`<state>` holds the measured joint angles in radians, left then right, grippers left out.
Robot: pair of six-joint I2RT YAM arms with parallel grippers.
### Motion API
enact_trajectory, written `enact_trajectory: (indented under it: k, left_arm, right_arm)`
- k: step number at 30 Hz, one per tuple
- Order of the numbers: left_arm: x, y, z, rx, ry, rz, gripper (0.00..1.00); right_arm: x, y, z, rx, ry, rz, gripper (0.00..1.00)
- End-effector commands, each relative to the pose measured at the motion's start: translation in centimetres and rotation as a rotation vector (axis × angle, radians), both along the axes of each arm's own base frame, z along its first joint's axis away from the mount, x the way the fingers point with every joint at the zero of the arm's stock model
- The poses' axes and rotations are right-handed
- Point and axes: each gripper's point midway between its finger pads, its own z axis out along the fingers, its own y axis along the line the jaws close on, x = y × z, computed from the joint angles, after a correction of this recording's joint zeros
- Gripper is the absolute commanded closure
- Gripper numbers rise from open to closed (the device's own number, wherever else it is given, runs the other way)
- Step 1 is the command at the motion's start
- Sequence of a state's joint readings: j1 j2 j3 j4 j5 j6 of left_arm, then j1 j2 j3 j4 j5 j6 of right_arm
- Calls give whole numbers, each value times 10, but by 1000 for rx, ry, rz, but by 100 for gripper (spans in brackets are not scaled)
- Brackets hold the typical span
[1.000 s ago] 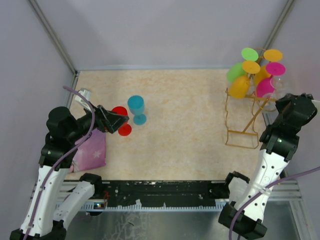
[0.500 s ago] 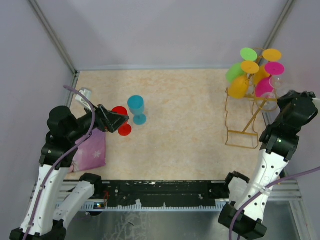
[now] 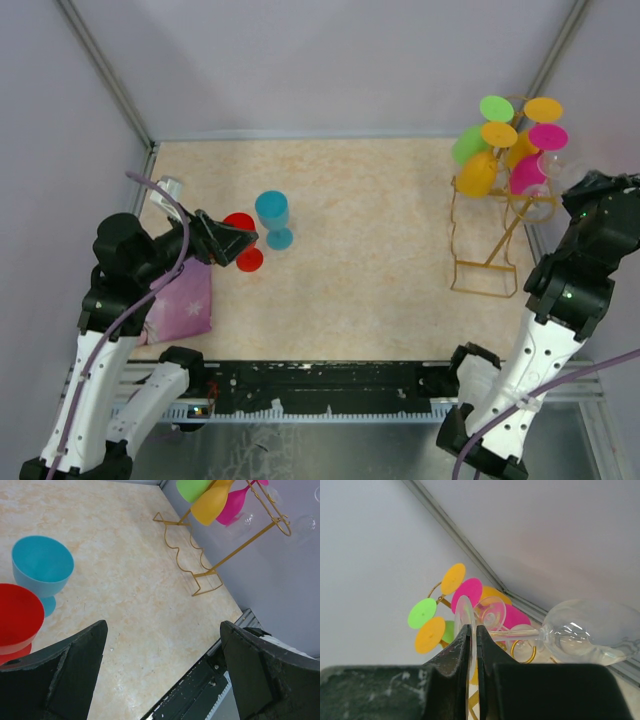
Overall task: Take the wine glass off the wine glass rack
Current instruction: Pick up the wine glass from the wine rack, then place the wine glass at the center of the board.
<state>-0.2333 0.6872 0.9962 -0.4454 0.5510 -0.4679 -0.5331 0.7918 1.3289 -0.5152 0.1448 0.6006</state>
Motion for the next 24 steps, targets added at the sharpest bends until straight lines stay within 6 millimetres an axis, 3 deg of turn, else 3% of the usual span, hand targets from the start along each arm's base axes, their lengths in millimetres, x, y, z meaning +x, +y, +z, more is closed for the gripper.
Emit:
enact_trajectory:
  k: [1, 11, 19, 24]
  left_arm:
    - [-3, 0, 10, -11, -33, -7, 1]
    - [-2, 1, 10, -12, -41, 0, 1]
    - [-2, 2, 9, -5, -49, 6, 1]
    - [-2, 2, 8, -5, -54, 8, 1]
  right_arm:
    - [-18, 21, 49, -115, -70, 61, 100]
    - [-28, 81, 99, -216, -141, 324, 100]
    - [-35, 154, 144, -247, -280, 691, 100]
    - [-38, 190, 153, -222, -326, 929, 100]
